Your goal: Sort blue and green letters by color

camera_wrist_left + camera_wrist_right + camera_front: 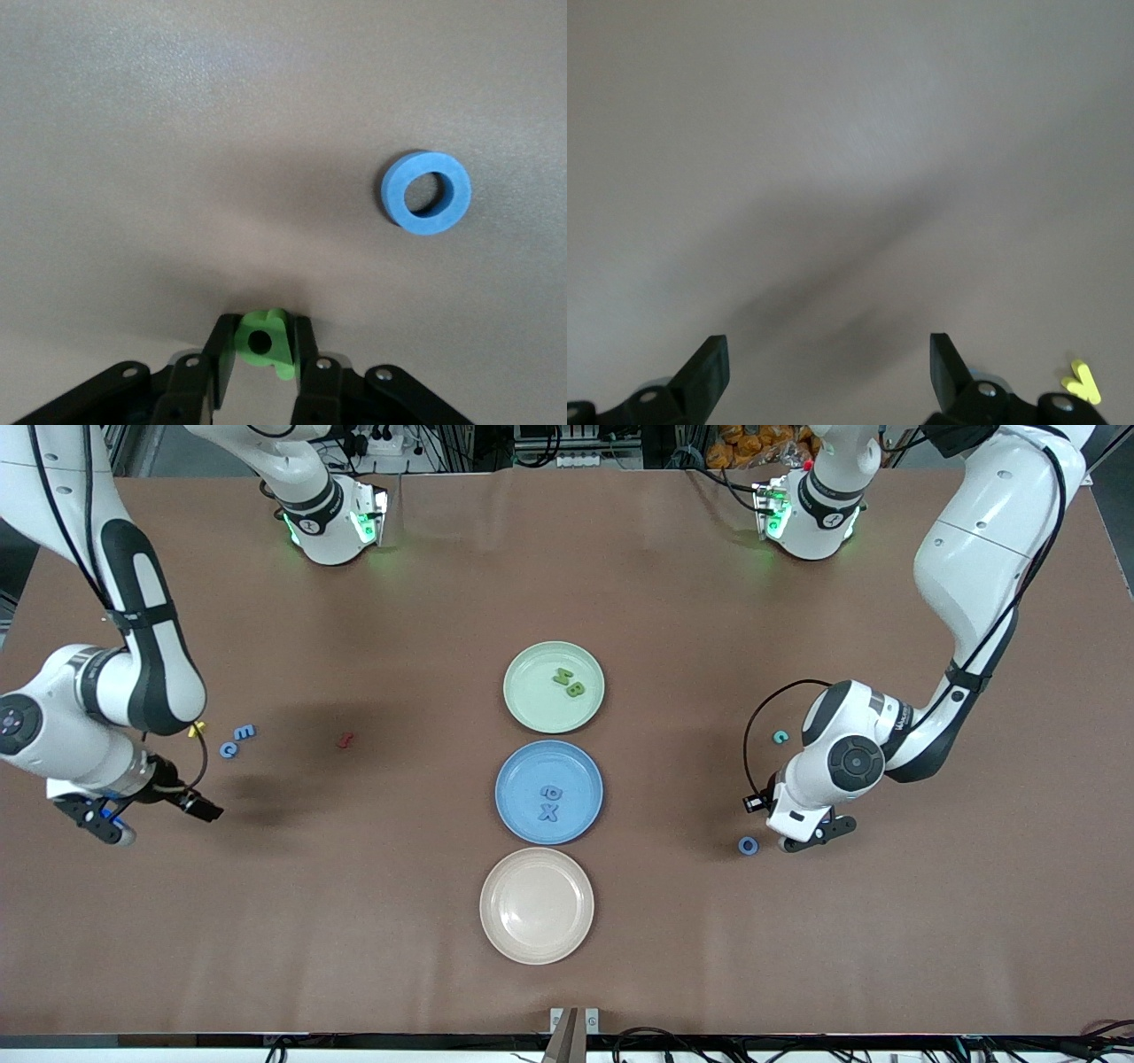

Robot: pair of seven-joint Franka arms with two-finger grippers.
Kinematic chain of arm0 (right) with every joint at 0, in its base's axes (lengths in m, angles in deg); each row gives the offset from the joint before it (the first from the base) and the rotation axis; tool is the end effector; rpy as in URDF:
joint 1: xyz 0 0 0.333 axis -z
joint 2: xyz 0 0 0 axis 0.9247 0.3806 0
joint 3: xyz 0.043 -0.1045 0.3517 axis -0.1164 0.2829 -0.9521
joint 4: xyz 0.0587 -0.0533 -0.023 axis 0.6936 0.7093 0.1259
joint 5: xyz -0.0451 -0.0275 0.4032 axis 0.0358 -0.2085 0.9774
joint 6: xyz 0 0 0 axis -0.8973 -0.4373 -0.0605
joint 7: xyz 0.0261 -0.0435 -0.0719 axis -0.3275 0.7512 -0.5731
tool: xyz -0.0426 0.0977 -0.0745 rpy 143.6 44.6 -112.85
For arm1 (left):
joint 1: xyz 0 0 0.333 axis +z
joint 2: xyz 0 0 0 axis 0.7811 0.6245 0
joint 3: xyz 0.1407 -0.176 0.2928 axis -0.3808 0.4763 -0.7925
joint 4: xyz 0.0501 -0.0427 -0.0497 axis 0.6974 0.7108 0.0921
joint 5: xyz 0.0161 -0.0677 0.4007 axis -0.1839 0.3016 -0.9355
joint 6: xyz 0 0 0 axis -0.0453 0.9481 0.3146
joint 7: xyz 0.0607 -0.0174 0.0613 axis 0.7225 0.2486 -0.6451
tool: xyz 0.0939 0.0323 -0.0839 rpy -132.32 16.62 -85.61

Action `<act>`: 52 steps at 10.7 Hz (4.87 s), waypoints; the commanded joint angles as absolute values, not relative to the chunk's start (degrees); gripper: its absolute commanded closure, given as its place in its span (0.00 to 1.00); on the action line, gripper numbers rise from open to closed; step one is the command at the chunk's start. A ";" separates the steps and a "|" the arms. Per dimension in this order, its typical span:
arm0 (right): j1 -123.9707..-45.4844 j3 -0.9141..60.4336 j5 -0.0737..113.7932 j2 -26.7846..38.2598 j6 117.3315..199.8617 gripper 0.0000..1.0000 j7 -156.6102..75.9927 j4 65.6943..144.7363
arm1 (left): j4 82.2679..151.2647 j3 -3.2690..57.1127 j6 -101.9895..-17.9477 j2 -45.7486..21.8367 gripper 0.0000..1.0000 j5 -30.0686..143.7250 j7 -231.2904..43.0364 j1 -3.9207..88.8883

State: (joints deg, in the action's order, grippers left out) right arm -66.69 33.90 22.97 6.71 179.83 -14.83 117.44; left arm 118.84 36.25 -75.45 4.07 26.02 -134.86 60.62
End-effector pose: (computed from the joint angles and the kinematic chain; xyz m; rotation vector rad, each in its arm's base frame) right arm 0.6473 -0.1125 0.2838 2.9891 -0.8645 0.0441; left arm 0.6637 -0.1758 0.1853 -3.0957 -0.5038 0.1504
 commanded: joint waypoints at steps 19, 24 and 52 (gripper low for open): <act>-57.79 30.29 21.77 4.24 207.50 0.69 -23.59 142.95 | 110.31 39.01 -75.96 4.62 0.00 29.91 -173.72 26.21; -57.61 28.27 21.68 3.47 206.47 1.00 -23.67 142.08 | 111.35 40.94 -63.60 -3.02 0.00 29.91 -145.25 44.29; -101.05 24.14 20.11 24.11 181.42 0.00 32.42 93.29 | 154.34 54.04 -93.80 -11.83 0.32 11.54 -86.27 97.94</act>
State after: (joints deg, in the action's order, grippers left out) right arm -104.38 24.40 22.19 24.91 185.00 34.00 94.24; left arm 154.26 53.31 -92.81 -12.93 13.04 -86.80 96.86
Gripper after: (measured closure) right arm 0.004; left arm 0.317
